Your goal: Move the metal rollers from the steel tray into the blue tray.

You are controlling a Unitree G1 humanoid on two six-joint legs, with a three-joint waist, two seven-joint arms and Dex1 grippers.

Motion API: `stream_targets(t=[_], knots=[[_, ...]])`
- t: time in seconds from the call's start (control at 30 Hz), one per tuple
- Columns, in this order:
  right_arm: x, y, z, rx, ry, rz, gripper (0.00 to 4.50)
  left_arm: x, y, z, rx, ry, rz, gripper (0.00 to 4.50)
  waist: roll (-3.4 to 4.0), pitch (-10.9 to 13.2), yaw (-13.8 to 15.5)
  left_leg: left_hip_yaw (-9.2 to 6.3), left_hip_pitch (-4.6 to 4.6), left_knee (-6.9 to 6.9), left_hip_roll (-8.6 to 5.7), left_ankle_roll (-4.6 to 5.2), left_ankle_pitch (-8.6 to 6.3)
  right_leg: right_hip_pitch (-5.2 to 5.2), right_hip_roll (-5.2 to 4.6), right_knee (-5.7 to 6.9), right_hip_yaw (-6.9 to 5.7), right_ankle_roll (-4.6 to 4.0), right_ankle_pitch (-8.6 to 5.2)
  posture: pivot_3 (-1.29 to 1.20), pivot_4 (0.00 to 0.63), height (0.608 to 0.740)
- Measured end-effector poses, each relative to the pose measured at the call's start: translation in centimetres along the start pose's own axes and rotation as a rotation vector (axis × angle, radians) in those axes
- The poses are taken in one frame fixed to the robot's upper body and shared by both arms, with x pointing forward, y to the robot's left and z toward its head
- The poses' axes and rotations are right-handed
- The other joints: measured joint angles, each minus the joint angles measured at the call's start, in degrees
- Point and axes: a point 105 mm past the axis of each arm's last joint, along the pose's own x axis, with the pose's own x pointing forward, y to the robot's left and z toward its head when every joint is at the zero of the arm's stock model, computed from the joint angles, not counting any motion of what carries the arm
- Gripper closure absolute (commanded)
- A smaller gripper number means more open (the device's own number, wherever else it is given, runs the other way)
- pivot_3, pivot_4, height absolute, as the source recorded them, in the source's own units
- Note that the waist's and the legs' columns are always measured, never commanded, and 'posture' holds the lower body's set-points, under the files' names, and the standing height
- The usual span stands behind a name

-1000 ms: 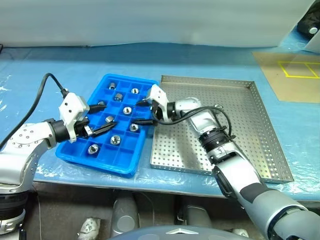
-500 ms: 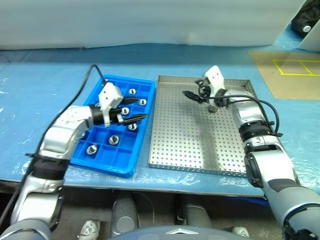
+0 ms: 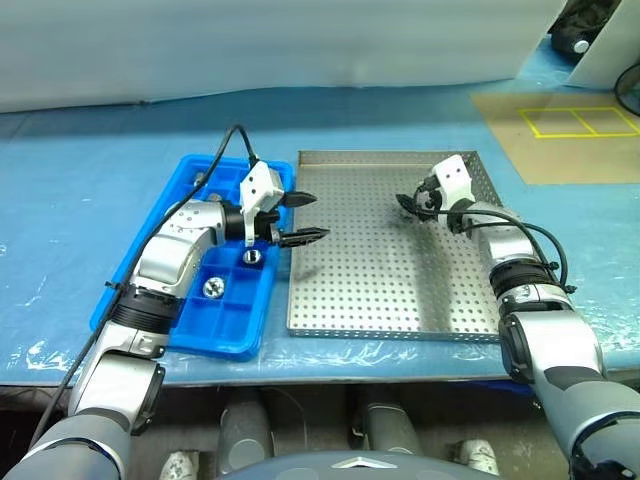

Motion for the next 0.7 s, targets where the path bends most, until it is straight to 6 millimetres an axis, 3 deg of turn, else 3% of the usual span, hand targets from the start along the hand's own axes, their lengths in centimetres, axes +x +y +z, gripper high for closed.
stream_targets(t=[0.27, 0.47, 0.57, 0.7], knots=[[-0.1, 0.6, -1.2, 0.010, 0.022, 0.014, 0.57, 0.3, -0.1, -0.2, -0.005, -0.004, -0.005, 0.80, 0.00, 0.00, 0.05, 0.06, -0.01, 0.00, 0.00, 0.07, -0.05, 0.00, -0.01, -0.04, 0.01, 0.00, 0.00, -0.11, 0.150, 0.740], [0.0, 1.1, -1.0, -0.010, 0.017, 0.035, 0.57, 0.3, -0.1, -0.2, -0.005, -0.003, -0.004, 0.80, 0.00, 0.00, 0.02, 0.08, 0.02, 0.00, 0.01, 0.07, -0.05, 0.01, -0.01, -0.04, 0.04, 0.00, 0.00, -0.11, 0.150, 0.740], [0.0, 1.3, -1.2, -0.009, 0.022, 0.042, 1.16, 0.2, -0.1, -0.3, -0.005, 0.000, -0.003, 0.80, 0.00, 0.00, 0.06, 0.08, 0.01, -0.01, 0.01, 0.07, -0.05, 0.01, -0.02, -0.05, 0.04, 0.00, 0.00, -0.10, 0.150, 0.740], [-0.1, 2.0, -2.3, 0.006, 0.043, 0.071, 2.51, 0.2, -0.1, -0.4, -0.006, 0.004, -0.001, 0.80, 0.00, 0.00, 0.06, 0.09, 0.00, -0.03, 0.01, 0.08, -0.06, 0.00, -0.02, -0.08, 0.03, 0.00, 0.00, -0.10, 0.150, 0.740]])
